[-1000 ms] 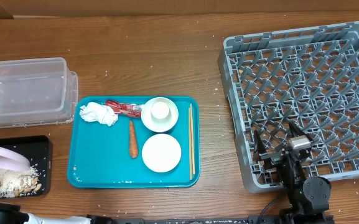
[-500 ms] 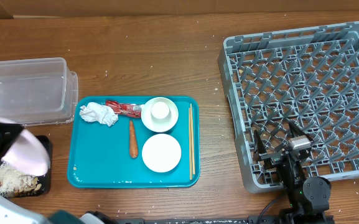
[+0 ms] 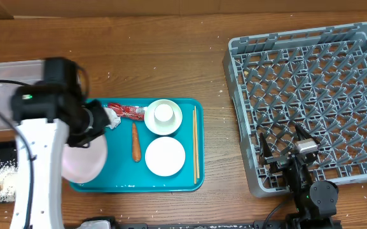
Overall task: Sort waste into correct bins and load items into the dishwasher
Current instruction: 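Set the emptied plate back down on the teal tray, then grasp the carrot on the tray with the left gripper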
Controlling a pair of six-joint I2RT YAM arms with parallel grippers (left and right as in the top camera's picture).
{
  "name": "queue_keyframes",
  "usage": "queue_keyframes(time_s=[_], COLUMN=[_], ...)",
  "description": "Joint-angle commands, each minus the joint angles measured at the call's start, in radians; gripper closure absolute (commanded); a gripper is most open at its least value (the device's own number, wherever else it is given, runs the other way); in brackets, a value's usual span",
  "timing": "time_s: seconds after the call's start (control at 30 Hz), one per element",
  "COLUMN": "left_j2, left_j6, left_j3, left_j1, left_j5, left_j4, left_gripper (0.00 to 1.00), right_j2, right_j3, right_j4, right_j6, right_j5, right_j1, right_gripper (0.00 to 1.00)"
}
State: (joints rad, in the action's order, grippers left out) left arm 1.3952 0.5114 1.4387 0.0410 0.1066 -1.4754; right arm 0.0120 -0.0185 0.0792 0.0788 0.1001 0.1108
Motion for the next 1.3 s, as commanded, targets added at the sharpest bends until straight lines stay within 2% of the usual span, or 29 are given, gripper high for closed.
queue_keyframes(time_s=[0.0, 0.23, 0.37, 0.4, 0.47, 0.63, 0.8, 0.83, 0.9, 0.93, 0.97, 1.0, 1.1, 1.17, 1.27], left_j2=[-0.009, -0.008, -0.008, -0.008, -0.008, -0.008, -0.008, -0.008, -0.008, -0.008, -0.003, 0.006, 0.079, 0.133, 0.215], left_j6=[0.133, 0.166, 0.166, 0.166, 0.166, 0.161, 0.138, 0.138, 0.099, 0.068, 0.033, 0.034, 0.031, -0.01, -0.095], left_j3=[-0.17, -0.411, -0.481, -0.507, -0.521, -0.525, -0.449, -0.421, -0.383, -0.38, -0.381, -0.381, -0.381, -0.381, -0.381], left_j1=[-0.089, -0.147, -0.147, -0.147, -0.147, -0.147, -0.147, -0.147, -0.147, -0.147, -0.147, -0.147, -0.148, -0.151, -0.163], left_j5=[-0.086, -0.159, -0.162, -0.162, -0.158, -0.132, -0.056, -0.052, -0.019, 0.0, 0.025, 0.026, 0.042, 0.074, 0.066], left_j4=[0.139, 0.387, 0.453, 0.477, 0.486, 0.483, 0.483, 0.485, 0.517, 0.535, 0.566, 0.573, 0.586, 0.603, 0.617], left_gripper=[0.96, 0.96, 0.96, 0.89, 0.82, 0.78, 0.76, 0.72, 0.49, 0.46, 0.37, 0.36, 0.37, 0.44, 0.47], right_j2=[-0.008, -0.008, -0.008, -0.008, -0.008, -0.008, -0.008, -0.008, -0.008, -0.008, -0.008, -0.008, -0.008, -0.008, -0.008], right_j3=[0.01, 0.01, 0.01, 0.01, 0.01, 0.01, 0.01, 0.01, 0.01, 0.01, 0.01, 0.01, 0.01, 0.01, 0.01], right_j4=[-0.004, -0.004, -0.004, -0.004, -0.004, -0.004, -0.004, -0.004, -0.004, -0.004, -0.004, -0.004, -0.004, -0.004, -0.004], right_j6=[-0.003, -0.003, -0.003, -0.003, -0.003, -0.003, -0.003, -0.003, -0.003, -0.003, -0.003, -0.003, -0.003, -0.003, -0.003], right_j5=[-0.003, -0.003, -0.003, -0.003, -0.003, -0.003, -0.003, -0.003, -0.003, -0.003, -0.003, -0.003, -0.003, -0.003, -0.003], right_j1=[-0.008, -0.008, -0.008, -0.008, -0.008, -0.008, -0.008, -0.008, -0.008, -0.008, -0.008, -0.008, -0.008, -0.008, -0.008], right_gripper=[0.0, 0.0, 0.0, 0.0, 0.0, 0.0, 0.0, 0.0, 0.0, 0.0, 0.0, 0.0, 0.0, 0.0, 0.0])
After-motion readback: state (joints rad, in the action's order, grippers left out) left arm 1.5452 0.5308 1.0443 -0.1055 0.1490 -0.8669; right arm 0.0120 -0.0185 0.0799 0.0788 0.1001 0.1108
